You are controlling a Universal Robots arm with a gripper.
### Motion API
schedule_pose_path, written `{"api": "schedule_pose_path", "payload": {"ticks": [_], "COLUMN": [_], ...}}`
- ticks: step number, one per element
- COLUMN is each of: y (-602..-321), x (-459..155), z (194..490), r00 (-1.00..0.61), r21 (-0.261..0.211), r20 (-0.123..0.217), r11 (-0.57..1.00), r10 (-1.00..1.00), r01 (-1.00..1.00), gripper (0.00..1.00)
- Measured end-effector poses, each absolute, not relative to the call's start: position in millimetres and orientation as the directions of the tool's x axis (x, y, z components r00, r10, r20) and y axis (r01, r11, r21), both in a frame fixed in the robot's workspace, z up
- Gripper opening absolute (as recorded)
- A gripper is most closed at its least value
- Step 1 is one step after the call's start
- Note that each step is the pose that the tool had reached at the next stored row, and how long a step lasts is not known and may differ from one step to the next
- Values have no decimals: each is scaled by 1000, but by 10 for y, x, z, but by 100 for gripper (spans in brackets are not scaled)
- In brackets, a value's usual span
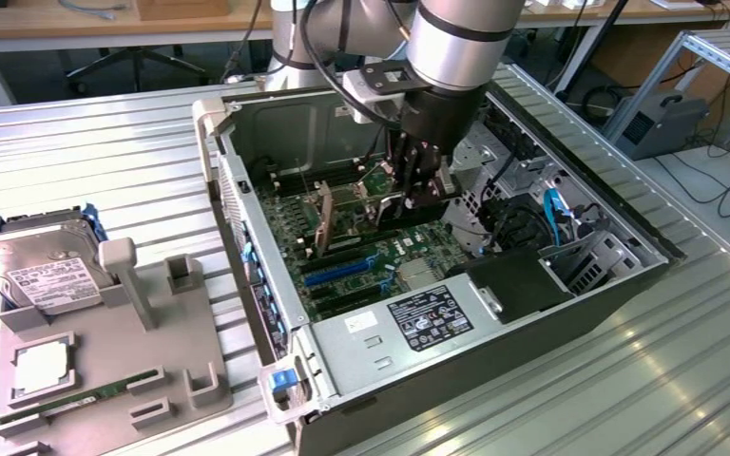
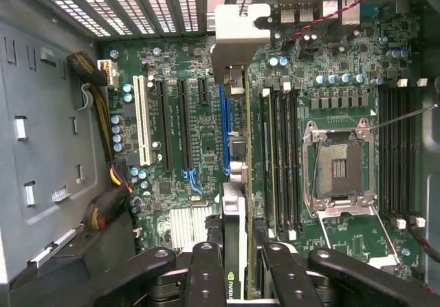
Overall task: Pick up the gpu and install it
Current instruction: 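Insert the gpu into the slot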
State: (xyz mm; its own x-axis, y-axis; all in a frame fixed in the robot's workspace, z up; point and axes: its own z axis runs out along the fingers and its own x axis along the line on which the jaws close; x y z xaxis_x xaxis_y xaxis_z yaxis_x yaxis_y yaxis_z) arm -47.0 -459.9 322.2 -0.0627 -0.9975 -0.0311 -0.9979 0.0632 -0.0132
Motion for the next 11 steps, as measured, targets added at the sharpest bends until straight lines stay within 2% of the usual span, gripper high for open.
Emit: {"api": "schedule_pose_path", "payload": {"ticks": [11], "y": [-4598], "x": [-482], "z": [3069], "r00": [-63], "r21": [-13], "r20": [-32], "r11": [63], "r10": [-998], "r01": [-998], "gripper": [27]}}
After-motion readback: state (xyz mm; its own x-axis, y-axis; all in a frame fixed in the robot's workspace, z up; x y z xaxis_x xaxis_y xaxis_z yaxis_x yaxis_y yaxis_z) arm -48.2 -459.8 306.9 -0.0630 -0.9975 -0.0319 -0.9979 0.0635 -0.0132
